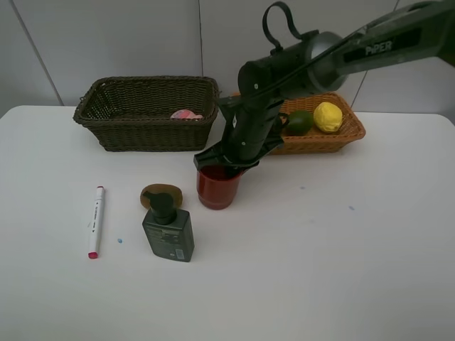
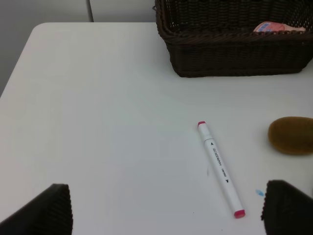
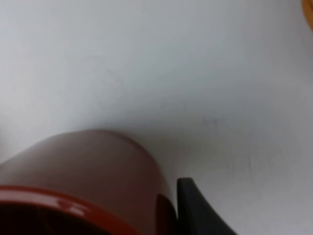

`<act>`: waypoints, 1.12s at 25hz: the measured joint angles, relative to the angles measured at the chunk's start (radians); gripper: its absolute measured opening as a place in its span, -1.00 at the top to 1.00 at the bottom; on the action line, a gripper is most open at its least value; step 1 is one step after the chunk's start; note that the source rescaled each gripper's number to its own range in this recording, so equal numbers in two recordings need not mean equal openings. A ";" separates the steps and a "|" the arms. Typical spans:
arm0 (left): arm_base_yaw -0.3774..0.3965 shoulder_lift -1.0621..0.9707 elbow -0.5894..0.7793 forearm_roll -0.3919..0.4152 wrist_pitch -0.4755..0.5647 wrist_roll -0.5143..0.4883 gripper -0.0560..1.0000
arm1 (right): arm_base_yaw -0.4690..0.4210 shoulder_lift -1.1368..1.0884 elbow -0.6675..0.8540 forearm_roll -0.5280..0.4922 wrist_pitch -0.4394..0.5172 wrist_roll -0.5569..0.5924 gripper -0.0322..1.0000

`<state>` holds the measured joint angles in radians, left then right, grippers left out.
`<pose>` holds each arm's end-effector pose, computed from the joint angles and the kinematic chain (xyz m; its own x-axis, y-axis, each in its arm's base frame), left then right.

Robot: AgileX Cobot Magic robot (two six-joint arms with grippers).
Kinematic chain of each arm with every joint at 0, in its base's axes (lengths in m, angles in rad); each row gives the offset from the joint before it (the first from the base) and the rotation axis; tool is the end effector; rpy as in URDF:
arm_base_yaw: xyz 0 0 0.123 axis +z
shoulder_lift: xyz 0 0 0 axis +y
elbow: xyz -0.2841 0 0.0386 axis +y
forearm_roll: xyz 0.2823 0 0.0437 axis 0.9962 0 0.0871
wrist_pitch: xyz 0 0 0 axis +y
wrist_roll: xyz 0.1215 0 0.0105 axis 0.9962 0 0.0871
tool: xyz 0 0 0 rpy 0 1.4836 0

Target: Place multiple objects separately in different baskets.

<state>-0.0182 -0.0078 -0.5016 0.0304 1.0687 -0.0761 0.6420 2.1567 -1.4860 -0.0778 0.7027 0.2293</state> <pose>0.0493 0.0024 0.2797 -0.4533 -0.0532 -0.8898 -0.0334 0.9985 -0.0426 0.3816 0.2776 0.0803 -0.8565 -0.4295 -0.2863 -0.4483 0.8939 0.0002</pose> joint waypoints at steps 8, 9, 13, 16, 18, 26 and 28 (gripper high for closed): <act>0.000 0.000 0.000 0.000 0.000 0.000 -1.00 | 0.000 -0.011 0.000 0.000 0.002 0.000 0.94; 0.000 0.000 0.000 0.000 0.000 0.000 -1.00 | 0.000 -0.011 0.000 0.000 0.003 0.000 0.94; 0.000 0.000 0.000 0.000 0.000 0.000 -1.00 | 0.000 -0.012 0.000 0.000 0.012 0.000 0.94; 0.000 0.000 0.000 0.000 0.000 0.000 -1.00 | 0.000 -0.016 0.000 0.000 0.016 0.000 0.94; 0.000 0.000 0.000 0.000 0.000 0.000 -1.00 | 0.000 -0.030 0.000 0.000 0.019 0.000 0.94; 0.000 0.000 0.000 0.000 0.000 0.000 -1.00 | 0.000 -0.131 0.000 0.000 0.021 0.000 0.94; 0.000 0.000 0.000 0.000 0.000 0.000 -1.00 | 0.000 -0.158 0.000 -0.005 0.021 0.000 0.94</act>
<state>-0.0182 -0.0078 -0.5016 0.0304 1.0687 -0.0761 0.6420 1.9988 -1.4860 -0.0825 0.7242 0.2293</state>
